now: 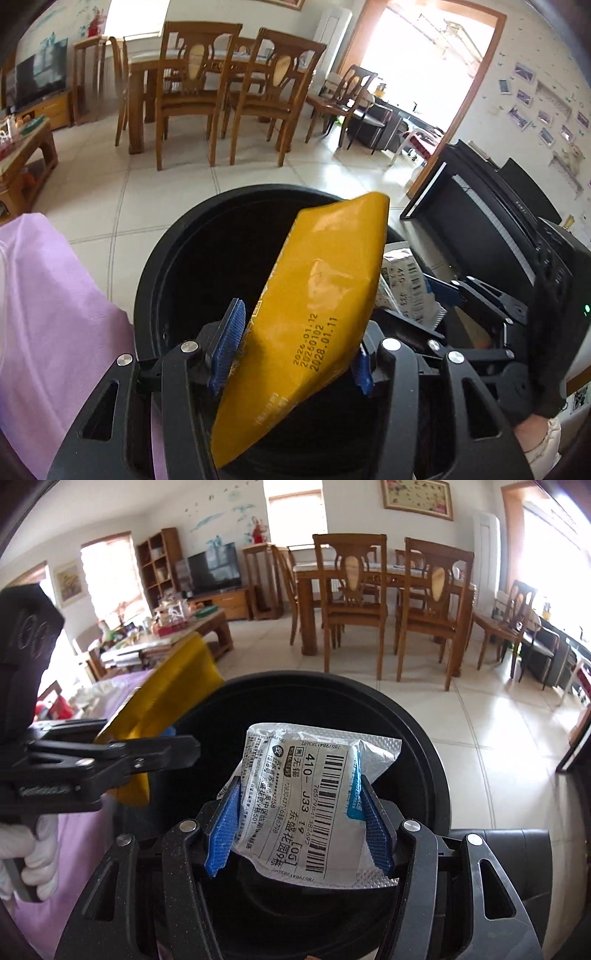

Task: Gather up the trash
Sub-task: 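Move both items over the bin and open both tools, then grasp the beige snack bag with the left tool while the right grasps the black battery card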

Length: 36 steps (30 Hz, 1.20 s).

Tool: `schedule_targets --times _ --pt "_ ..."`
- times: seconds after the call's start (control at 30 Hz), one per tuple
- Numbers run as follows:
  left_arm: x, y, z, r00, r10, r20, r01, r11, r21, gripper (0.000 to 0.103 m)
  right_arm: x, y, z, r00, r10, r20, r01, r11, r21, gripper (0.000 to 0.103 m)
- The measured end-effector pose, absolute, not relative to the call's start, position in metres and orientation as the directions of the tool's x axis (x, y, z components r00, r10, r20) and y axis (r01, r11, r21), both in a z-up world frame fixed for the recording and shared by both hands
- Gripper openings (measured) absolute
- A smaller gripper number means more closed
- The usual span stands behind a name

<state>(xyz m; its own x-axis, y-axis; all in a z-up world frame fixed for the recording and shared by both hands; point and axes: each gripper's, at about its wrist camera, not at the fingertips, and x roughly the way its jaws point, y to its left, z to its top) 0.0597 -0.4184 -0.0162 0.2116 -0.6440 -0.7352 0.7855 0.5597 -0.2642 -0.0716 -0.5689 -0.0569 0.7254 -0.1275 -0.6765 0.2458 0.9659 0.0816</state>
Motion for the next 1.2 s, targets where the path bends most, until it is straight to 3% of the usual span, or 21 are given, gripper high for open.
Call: schedule_targets --times 0.23,0.37,0.4,0.43,0.5,0.6,0.7,0.77,0.97,1.2 --pt "0.073 -0.412 -0.026 0.216 -0.627 -0.748 0.775 0.577 -0.259 0.052 -0.061 -0.570 -0.079 0.707 -0.124 -0.696 0.213 0.976 0.042 0.063" --pt "0.072 -0.404 -0.023 0.222 -0.629 -0.745 0.770 0.582 -0.262 0.052 -0.061 -0.570 -0.083 0.704 -0.121 -0.700 0.201 0.979 0.033 0.072" --pt "0.071 -0.401 -0.021 0.225 -0.632 -0.742 0.771 0.581 -0.261 0.055 -0.062 -0.569 -0.083 0.708 -0.121 -0.696 0.199 0.980 0.031 0.077" --pt "0.069 -0.402 -0.018 0.230 -0.634 -0.738 0.771 0.582 -0.259 0.066 -0.063 -0.567 -0.082 0.713 -0.120 -0.691 0.197 0.980 0.034 0.086" --pt "0.064 -0.391 -0.012 0.261 -0.639 -0.724 0.767 0.593 -0.246 0.086 -0.066 -0.566 -0.080 0.725 -0.112 -0.680 0.194 0.980 0.045 0.088" --pt "0.052 -0.371 0.002 0.302 -0.662 -0.686 0.773 0.591 -0.230 0.088 -0.072 -0.564 -0.076 0.741 -0.113 -0.661 0.202 0.978 0.059 0.090" --pt "0.043 -0.348 0.013 0.345 -0.668 -0.659 0.759 0.612 -0.222 0.098 -0.078 -0.557 -0.068 0.759 -0.089 -0.646 0.203 0.973 0.105 0.093" --pt "0.036 -0.329 0.019 0.369 -0.669 -0.645 0.754 0.622 -0.214 0.098 -0.081 -0.545 -0.060 0.771 -0.064 -0.633 0.191 0.972 0.135 0.097" --pt "0.035 -0.262 0.032 0.482 -0.619 -0.620 0.692 0.703 -0.164 0.098 -0.064 -0.485 -0.031 0.790 0.036 -0.613 0.088 0.982 0.170 0.098" --pt "0.077 -0.131 0.042 0.636 -0.524 -0.566 0.521 0.833 -0.186 0.098 -0.010 -0.385 -0.008 0.769 0.215 -0.602 -0.085 0.968 0.237 0.098"
